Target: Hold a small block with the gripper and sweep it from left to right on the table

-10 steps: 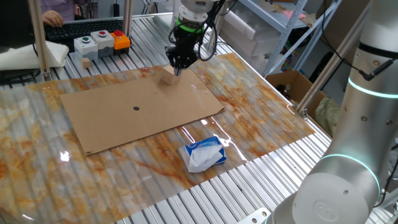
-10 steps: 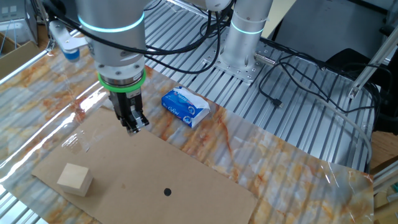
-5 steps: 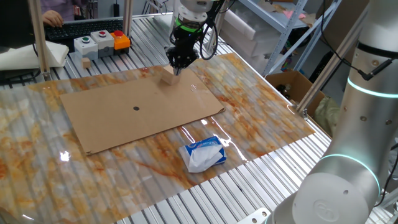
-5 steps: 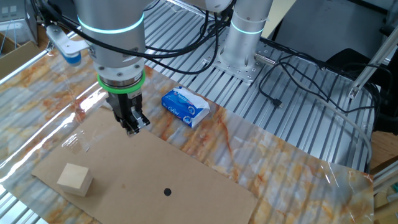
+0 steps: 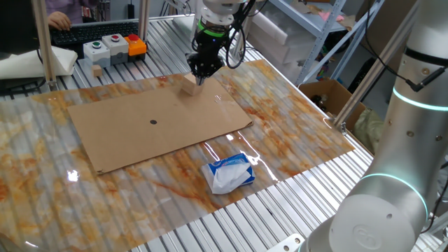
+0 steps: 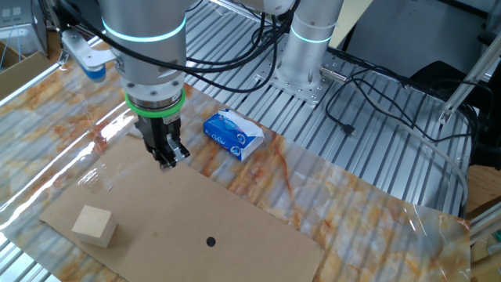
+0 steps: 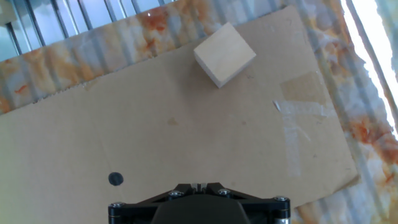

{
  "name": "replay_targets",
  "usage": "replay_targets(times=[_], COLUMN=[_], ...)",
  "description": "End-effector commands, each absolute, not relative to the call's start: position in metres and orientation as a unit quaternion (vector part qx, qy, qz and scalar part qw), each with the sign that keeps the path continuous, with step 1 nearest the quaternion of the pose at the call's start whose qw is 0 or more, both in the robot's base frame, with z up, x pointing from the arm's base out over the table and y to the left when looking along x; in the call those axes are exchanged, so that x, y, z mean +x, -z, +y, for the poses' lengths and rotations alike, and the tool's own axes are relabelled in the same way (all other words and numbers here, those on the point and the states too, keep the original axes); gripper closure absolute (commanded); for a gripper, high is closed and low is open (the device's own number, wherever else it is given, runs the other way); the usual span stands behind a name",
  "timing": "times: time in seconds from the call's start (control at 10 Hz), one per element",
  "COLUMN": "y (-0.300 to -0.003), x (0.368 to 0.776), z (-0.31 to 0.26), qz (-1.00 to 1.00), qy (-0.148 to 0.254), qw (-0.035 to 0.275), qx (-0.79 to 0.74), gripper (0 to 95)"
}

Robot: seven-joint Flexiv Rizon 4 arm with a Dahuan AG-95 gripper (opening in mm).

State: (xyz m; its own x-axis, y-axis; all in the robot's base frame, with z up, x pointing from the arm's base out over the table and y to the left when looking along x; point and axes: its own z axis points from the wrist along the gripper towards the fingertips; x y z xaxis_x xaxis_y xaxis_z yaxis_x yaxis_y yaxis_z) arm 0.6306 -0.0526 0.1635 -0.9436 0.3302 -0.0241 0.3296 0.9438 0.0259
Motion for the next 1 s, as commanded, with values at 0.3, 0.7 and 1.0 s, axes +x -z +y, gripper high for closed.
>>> replay_targets(times=[0.3,0.7,1.0], y=[-0.164,-0.164,-0.164], x=[0.6287,0.6287,0.6287], z=[-0.0526,-0.0526,-0.0525], qz=[0.982,0.983,0.978], qy=[-0.006,0.011,0.006], qw=[0.015,0.02,0.024], qx=[0.186,0.18,0.206], gripper=[95.0,76.0,38.0])
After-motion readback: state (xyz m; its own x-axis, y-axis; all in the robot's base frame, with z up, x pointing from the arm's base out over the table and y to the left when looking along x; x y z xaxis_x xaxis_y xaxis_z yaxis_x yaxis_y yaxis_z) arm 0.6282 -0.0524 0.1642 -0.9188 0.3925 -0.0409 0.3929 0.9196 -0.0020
